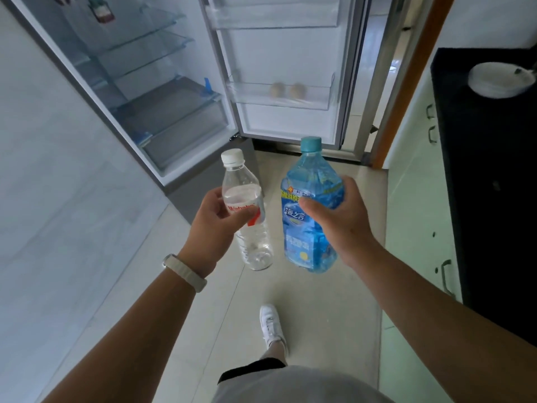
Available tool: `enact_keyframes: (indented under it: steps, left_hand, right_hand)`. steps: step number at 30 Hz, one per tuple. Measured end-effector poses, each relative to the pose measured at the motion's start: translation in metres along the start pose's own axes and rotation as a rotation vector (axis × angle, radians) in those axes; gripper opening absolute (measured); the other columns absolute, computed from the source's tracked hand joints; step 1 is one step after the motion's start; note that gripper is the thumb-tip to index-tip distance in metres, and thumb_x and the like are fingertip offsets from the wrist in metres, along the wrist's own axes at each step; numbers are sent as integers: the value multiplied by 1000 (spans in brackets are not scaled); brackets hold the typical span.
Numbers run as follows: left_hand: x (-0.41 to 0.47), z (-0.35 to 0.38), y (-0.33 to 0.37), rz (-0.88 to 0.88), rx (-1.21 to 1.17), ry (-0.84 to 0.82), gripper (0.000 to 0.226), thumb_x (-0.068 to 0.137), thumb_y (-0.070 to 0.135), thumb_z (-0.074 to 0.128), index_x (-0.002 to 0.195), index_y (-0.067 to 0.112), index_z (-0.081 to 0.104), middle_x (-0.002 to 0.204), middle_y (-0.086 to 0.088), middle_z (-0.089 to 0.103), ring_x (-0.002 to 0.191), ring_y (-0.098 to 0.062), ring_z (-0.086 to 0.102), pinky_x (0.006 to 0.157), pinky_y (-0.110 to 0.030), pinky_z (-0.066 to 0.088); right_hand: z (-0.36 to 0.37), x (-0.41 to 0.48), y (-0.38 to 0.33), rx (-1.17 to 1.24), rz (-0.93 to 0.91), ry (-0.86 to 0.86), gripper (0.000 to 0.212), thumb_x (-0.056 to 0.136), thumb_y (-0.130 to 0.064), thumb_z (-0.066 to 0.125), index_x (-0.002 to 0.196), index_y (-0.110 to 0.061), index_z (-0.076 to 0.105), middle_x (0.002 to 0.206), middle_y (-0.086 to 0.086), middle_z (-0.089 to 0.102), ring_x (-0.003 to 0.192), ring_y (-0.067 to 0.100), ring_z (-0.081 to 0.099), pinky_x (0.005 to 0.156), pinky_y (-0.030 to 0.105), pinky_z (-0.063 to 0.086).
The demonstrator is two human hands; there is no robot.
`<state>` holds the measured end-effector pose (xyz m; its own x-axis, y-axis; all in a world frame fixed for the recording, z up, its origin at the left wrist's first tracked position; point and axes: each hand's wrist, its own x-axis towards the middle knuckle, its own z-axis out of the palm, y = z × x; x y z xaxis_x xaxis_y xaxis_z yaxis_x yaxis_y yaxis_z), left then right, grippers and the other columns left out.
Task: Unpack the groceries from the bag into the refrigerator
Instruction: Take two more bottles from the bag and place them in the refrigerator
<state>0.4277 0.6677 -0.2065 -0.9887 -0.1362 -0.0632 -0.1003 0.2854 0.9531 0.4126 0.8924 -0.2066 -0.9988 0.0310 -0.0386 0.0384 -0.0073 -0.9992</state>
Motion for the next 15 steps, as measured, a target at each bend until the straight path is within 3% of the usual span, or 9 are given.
enact_keyframes:
  steps: [5, 10, 15]
  left_hand:
    - [69, -25, -12, -19, -74, 48, 72, 65, 43, 81, 125, 14, 55, 111, -4, 71, 100, -21, 70, 93, -45, 55]
    - [142, -64, -19, -30, -110, 54, 53, 80, 25, 80, 126, 14, 54, 110, -2, 70, 98, -17, 70, 93, -41, 56]
    - [204, -102, -24, -33, -168, 79, 50, 81, 19, 79, 125, 16, 54, 109, 0, 71, 96, -14, 70, 88, -34, 56]
  right_hand:
    - [44, 64, 1, -36, 27, -10, 55, 61, -38, 81, 106, -27, 52, 99, 0, 69, 88, 18, 71, 79, 49, 60]
    - [91, 132, -6, -104, 35, -13, 53, 61, -37, 81, 106, -29, 54, 96, -4, 70, 85, 14, 71, 79, 48, 60]
    - [135, 190, -13, -75, 17, -5, 48, 61, -32, 81, 100, -29, 55, 94, -2, 70, 84, 16, 72, 79, 49, 60]
